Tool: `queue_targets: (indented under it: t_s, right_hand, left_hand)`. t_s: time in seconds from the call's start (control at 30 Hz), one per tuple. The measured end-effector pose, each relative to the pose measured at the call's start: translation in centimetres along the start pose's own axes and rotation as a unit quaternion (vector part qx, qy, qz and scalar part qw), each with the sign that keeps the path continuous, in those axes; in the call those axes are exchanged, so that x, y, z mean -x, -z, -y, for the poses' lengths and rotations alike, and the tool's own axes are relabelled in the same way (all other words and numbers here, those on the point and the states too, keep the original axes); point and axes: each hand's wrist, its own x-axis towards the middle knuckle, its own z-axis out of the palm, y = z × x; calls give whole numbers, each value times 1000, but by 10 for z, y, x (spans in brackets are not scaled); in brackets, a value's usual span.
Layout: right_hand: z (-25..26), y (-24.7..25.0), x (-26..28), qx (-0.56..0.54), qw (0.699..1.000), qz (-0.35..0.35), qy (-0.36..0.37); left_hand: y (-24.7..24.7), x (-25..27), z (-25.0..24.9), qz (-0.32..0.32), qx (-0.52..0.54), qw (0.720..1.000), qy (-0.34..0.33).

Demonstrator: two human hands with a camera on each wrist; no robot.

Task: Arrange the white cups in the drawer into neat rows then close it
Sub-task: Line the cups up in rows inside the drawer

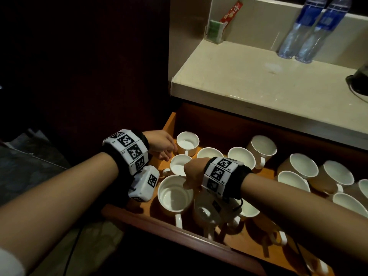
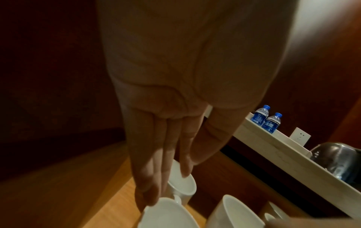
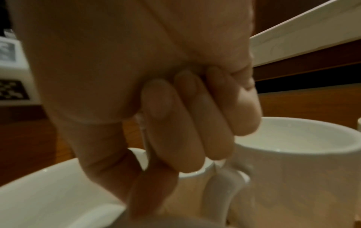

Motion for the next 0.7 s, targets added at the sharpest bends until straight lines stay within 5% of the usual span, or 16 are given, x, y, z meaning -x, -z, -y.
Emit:
queue_targets:
  t_s: [0.1,0.27,0.4,0.7]
  right_hand:
    - [-2,1,0,3,1000,23,-7]
    - [1,0,-2,-1,996,-85,29]
    - [-1,-4,-3,3,997,-76,17]
    - [-15,-2,-12,-132,981,-143,-26]
  left_hand:
    - [-4,-6,0,2,-3,1000,4]
    - [-10,-12,1,-5,-15,1000,19]
    - [-18,-17,2,-3,-37,998,45]
    - [-25,-24,-5,-14,-73,997,31]
